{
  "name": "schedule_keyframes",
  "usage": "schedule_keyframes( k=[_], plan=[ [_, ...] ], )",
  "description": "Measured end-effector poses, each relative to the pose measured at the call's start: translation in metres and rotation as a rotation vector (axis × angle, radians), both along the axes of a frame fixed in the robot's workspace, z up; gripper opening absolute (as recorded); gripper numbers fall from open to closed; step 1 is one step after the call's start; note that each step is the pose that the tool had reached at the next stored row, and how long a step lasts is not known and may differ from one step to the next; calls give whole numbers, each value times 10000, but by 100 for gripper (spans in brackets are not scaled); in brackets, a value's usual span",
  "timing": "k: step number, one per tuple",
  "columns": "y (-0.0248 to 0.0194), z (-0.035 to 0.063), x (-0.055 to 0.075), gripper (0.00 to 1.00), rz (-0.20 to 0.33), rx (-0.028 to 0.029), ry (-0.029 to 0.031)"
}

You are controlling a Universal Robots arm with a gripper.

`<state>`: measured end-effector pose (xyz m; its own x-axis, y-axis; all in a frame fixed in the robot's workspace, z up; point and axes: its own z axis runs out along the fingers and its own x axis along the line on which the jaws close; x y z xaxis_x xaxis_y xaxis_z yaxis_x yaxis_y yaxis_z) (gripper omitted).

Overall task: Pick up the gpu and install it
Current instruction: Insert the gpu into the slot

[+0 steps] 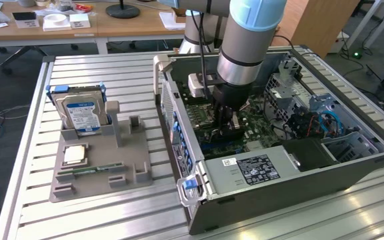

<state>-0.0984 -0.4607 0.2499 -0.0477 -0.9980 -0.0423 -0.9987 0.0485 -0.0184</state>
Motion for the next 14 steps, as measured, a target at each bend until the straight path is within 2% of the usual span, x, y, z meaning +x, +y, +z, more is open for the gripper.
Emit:
schedule_keyframes(
  k=[10, 12, 14],
  plan=[
    [-1, 1, 0, 36, 0, -6, 1],
    [0, 1, 0, 26, 0, -3, 1],
    [0, 0, 0, 26, 0, -1, 1]
  ],
)
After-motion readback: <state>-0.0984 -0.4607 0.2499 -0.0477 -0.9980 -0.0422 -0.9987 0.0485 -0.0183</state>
